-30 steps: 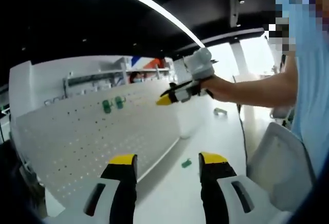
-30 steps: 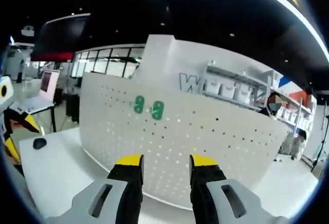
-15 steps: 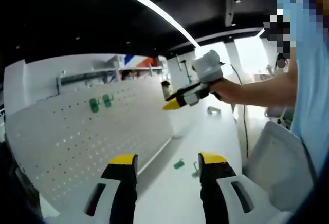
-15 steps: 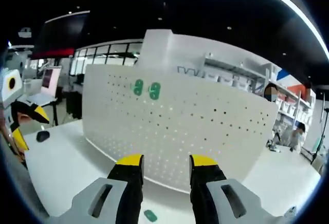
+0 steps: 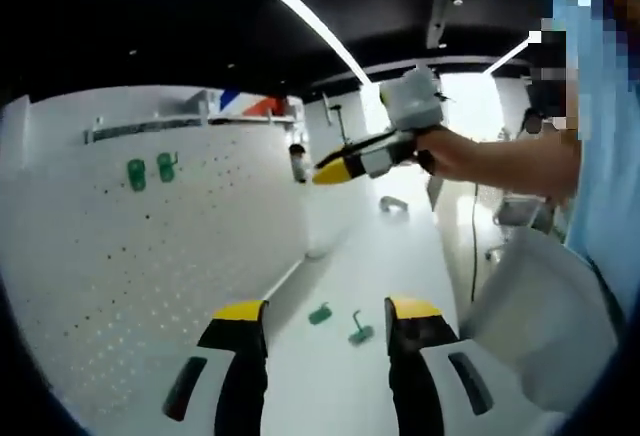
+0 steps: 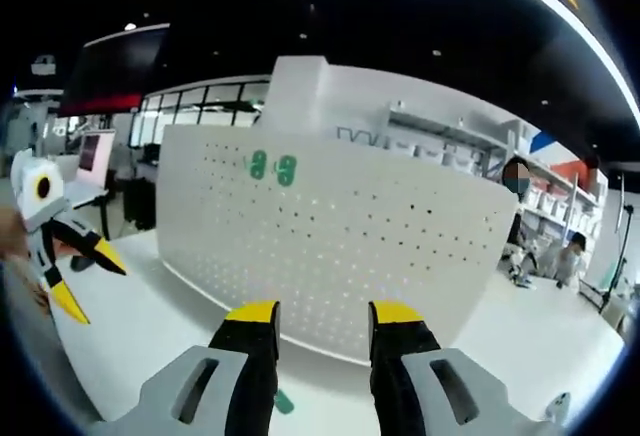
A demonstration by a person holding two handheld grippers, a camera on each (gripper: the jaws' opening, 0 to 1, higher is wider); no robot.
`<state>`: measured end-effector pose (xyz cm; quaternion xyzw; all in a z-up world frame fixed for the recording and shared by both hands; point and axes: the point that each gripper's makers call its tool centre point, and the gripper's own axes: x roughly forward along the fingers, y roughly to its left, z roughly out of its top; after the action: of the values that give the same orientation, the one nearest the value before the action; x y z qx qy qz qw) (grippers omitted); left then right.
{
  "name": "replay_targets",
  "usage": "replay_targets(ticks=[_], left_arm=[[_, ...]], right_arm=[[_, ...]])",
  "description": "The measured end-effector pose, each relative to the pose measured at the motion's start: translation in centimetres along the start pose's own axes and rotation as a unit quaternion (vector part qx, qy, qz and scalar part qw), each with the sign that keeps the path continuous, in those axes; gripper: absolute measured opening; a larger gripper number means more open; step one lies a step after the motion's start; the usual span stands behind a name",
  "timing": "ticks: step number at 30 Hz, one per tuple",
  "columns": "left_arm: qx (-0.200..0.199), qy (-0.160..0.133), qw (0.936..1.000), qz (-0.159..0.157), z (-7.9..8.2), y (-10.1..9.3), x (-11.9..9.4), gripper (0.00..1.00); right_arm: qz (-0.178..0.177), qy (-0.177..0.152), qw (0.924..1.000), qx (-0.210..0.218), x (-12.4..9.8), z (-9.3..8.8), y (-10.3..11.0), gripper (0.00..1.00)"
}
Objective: Insert the hook assembly into the mounting plate slot until the hook locks in place.
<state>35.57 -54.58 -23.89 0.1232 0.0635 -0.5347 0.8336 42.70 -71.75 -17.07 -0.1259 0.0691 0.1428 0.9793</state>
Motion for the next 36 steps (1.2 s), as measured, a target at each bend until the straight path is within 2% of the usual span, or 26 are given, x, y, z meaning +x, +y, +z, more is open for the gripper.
replay_targets(ticks=[18,29,36], left_arm=[[-0.004,0.050,0.9961,-0.073,-4.5,-1.7,6.6,0.41],[-0.018,0.058,0.9919,-0.112,-5.7,-2.5,9.1,0.38],[-0.028,0.068,0.9901,-0.120,-6.7,-2.6,10.5,0.38]], right_arm=[[-0.006,-0.001,0.9999,-0.011,-1.6,-0.9,-1.5,0.35],[0.004,0.000,0.9999,-0.015,-1.9,-1.5,-1.2,0.35],[0.007,0.001,0.9999,-0.015,-2.0,-1.9,-1.4,0.35]])
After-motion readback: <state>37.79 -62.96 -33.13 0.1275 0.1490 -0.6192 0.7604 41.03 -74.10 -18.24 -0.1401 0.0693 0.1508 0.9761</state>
